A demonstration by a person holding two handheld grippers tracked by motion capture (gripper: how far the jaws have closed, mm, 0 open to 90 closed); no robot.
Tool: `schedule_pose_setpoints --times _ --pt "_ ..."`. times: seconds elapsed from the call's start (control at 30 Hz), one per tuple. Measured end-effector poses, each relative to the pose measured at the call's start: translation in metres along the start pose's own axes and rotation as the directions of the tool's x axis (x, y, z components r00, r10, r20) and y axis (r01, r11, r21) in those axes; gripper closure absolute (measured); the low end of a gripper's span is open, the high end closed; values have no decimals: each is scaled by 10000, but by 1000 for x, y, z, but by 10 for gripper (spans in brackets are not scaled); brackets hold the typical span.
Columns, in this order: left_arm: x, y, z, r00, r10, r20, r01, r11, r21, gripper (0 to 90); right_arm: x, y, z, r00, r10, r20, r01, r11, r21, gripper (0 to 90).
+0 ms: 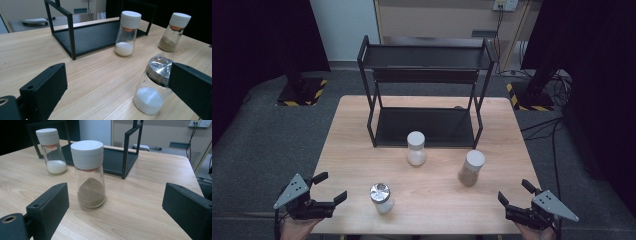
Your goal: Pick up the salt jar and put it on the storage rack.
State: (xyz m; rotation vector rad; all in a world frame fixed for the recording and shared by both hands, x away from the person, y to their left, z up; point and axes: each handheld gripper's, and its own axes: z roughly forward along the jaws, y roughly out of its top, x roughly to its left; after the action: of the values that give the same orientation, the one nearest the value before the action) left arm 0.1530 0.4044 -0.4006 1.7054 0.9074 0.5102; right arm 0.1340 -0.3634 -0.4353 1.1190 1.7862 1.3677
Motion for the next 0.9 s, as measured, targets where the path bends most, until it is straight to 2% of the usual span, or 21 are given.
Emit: schedule_pose_setpoints --times 0.2,0.57,0.7,0.9 --pt "3 12 -1 9996 -111 260 106 9998 196 11 0 0 0 10000 9 -4 -9 10000 10 72" --pt "-1 32 4 9967 116 806 -161 9984 549 11 0 0 0 10000 18 -7 -18 10000 47 72" --pt "-3 39 8 9939 224 1081 -298 9973 674 11 0 1 0 10000 19 -14 -19 10000 53 73" --pt "-5 47 20 9865 431 1578 -582 9941 920 12 -1 0 0 10000 14 -27 -14 10000 56 73"
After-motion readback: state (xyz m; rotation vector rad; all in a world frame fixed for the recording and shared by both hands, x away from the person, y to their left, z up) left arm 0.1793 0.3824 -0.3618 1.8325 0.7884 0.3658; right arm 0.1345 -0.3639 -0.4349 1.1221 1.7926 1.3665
